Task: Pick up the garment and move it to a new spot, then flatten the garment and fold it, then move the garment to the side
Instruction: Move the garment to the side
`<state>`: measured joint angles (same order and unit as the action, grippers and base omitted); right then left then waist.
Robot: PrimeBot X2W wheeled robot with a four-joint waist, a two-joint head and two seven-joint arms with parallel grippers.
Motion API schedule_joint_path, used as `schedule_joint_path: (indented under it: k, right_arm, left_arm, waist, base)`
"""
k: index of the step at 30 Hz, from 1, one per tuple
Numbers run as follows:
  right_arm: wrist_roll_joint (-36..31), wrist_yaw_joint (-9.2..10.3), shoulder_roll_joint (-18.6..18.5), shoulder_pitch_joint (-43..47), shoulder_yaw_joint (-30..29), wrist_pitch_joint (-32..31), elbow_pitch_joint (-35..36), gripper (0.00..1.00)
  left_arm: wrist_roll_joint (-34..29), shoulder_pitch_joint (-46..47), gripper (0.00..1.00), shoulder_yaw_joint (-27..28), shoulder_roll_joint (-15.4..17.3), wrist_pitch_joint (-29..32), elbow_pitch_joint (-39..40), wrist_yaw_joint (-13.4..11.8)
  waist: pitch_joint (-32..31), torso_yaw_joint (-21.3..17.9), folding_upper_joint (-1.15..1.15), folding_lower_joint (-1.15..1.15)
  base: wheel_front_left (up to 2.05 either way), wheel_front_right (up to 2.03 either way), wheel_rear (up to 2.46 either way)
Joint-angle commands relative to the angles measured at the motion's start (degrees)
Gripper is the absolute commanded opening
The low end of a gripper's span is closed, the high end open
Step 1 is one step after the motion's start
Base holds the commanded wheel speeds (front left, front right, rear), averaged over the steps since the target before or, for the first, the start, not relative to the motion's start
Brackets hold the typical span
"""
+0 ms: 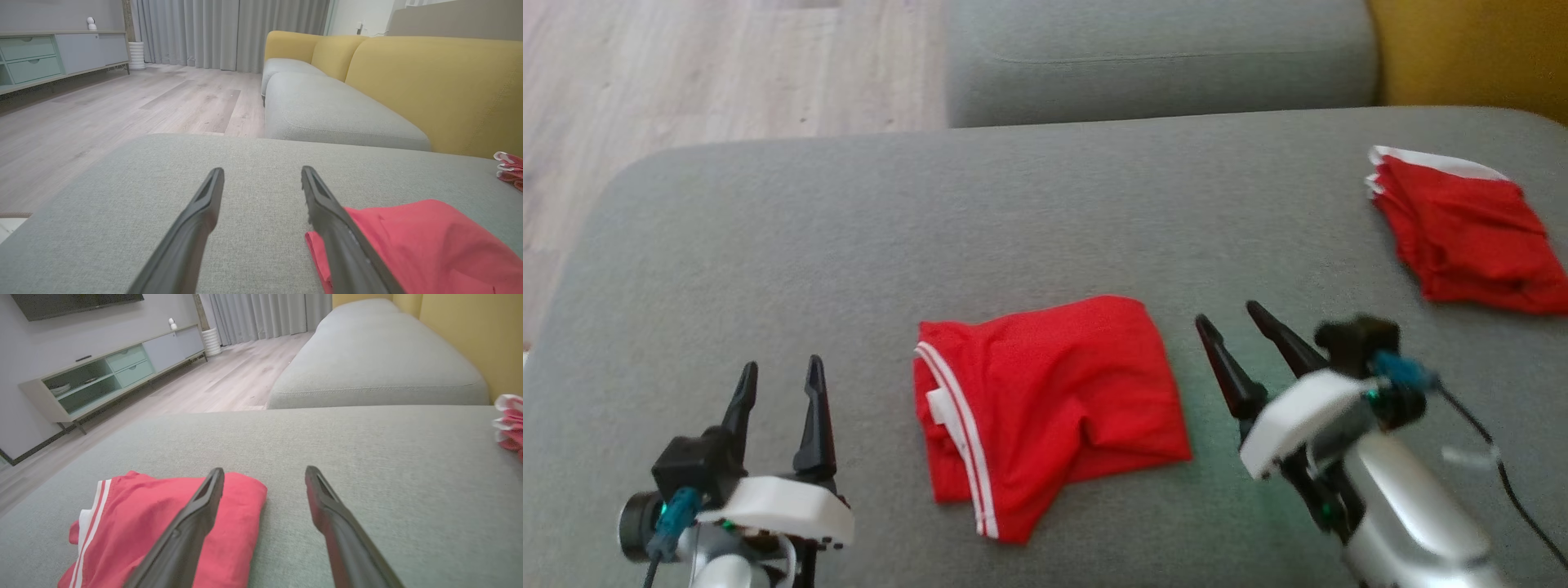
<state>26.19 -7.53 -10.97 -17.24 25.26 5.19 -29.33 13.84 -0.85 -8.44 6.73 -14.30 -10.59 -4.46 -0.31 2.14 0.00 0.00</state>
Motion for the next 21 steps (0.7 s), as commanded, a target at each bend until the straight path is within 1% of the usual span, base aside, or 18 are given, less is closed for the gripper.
schedule_joint_path:
  k: [1, 2, 3, 8, 11, 15, 18, 21]
  right_arm:
    - [0.7, 0.04, 0.5, -3.1, 0.9, -0.4, 1.2, 1.00]
    - [1.9, 0.04, 0.5, -4.3, 1.8, -2.0, 0.0, 1.00]
    - [4.7, 0.04, 1.0, -6.6, 2.7, -5.5, -2.8, 1.00]
    - [10.5, 0.04, 2.4, -11.2, 3.3, -14.1, -11.0, 1.00]
    - [11.2, 0.04, 2.3, -13.7, 3.7, -17.6, -16.1, 1.00]
    - [12.4, 0.04, 3.5, -15.3, 3.3, -22.7, -22.9, 1.00]
    - [15.4, 0.04, 4.9, -15.1, 4.0, -27.3, -25.0, 1.00]
    - [18.1, 0.04, 5.3, -14.4, 5.1, -30.8, -25.5, 1.00]
  left_arm:
    - [-0.5, 3.4, 1.00, 2.2, 0.0, -0.7, 1.8, 0.1]
    - [-0.6, 3.5, 1.00, 2.1, -0.1, -0.7, 1.8, 0.2]
    - [-0.7, 3.9, 1.00, 2.0, -0.4, -0.7, 1.6, 0.6]
    - [-0.9, 4.9, 1.00, 1.8, -1.0, -0.7, 1.1, 1.1]
    - [-1.0, 5.4, 1.00, 1.8, -1.4, -0.7, 0.8, 1.4]
    - [-1.1, 5.8, 1.00, 1.9, -1.8, -0.7, 0.6, 1.7]
    - [-1.3, 5.8, 1.00, 2.0, -2.1, -0.7, 0.5, 1.9]
    - [-1.4, 5.8, 1.00, 2.2, -2.2, -0.7, 0.2, 2.1]
  waist:
    - [0.2, 0.9, 0.00, 0.00]
    - [0.4, 1.6, 0.00, 0.00]
    - [0.9, 3.0, 0.00, 0.00]
    - [2.1, 6.4, 0.00, 0.00]
    - [2.8, 8.0, 0.00, 0.00]
    - [3.5, 9.6, 0.00, 0.00]
    - [3.7, 10.2, 0.00, 0.00]
    - [3.5, 10.5, 0.00, 0.00]
  base:
    - [0.00, 0.00, 0.00]
    - [0.00, 0.00, 0.00]
    - [0.00, 0.00, 0.00]
    - [0.00, 0.00, 0.00]
    - [0.00, 0.00, 0.00]
    - [0.00, 0.00, 0.00]
    - [0.00, 0.00, 0.00]
    - [0.00, 0.00, 0.00]
